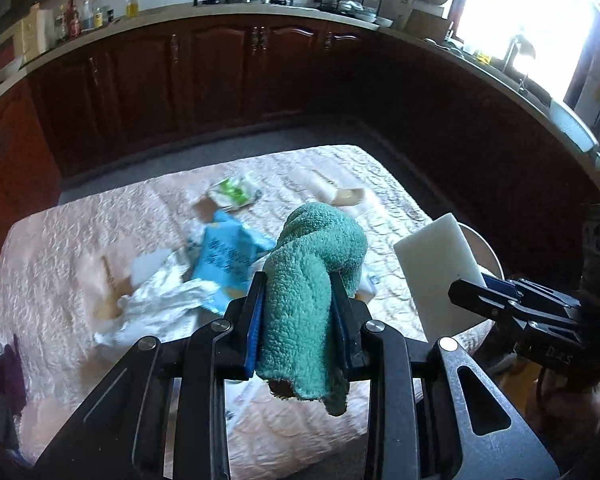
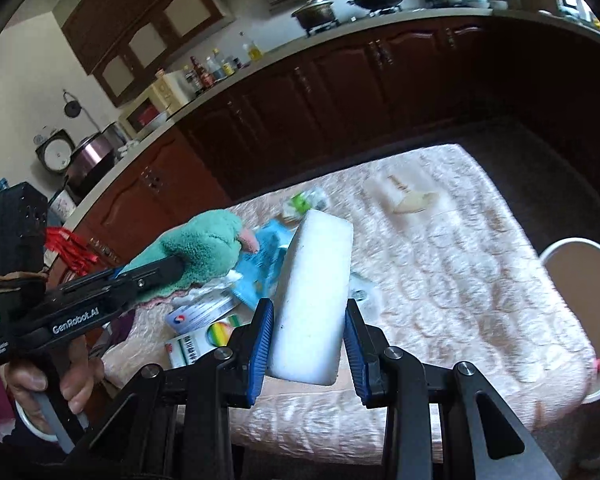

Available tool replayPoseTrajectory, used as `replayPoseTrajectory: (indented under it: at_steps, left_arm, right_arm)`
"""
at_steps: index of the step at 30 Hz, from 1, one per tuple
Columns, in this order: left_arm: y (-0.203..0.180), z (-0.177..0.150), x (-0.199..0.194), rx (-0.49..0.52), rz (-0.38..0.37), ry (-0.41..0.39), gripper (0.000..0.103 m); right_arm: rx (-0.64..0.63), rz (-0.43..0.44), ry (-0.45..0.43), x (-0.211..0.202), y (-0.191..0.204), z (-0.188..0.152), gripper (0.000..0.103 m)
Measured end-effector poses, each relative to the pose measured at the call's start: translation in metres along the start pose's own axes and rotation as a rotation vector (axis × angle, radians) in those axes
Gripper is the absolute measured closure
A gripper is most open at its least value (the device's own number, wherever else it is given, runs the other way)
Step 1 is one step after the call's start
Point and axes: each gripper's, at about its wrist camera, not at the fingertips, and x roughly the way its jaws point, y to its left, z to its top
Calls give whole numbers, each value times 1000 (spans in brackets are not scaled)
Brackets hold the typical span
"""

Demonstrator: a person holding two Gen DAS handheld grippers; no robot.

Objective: Collect trash
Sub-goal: 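Carry the green towel and white sponge over the white bucket with both tools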

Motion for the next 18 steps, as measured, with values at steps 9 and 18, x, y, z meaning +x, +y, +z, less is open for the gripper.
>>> replayPoseTrajectory:
  at_steps: [9, 18]
  left_arm:
    - [-61, 13, 20, 78, -32, 1, 76]
    - [-117, 22, 44, 154, -64, 17, 76]
  right_arm:
    - [87, -85, -57, -36, -52, 6, 70]
    - [145, -177, -97, -66, -96, 8, 70]
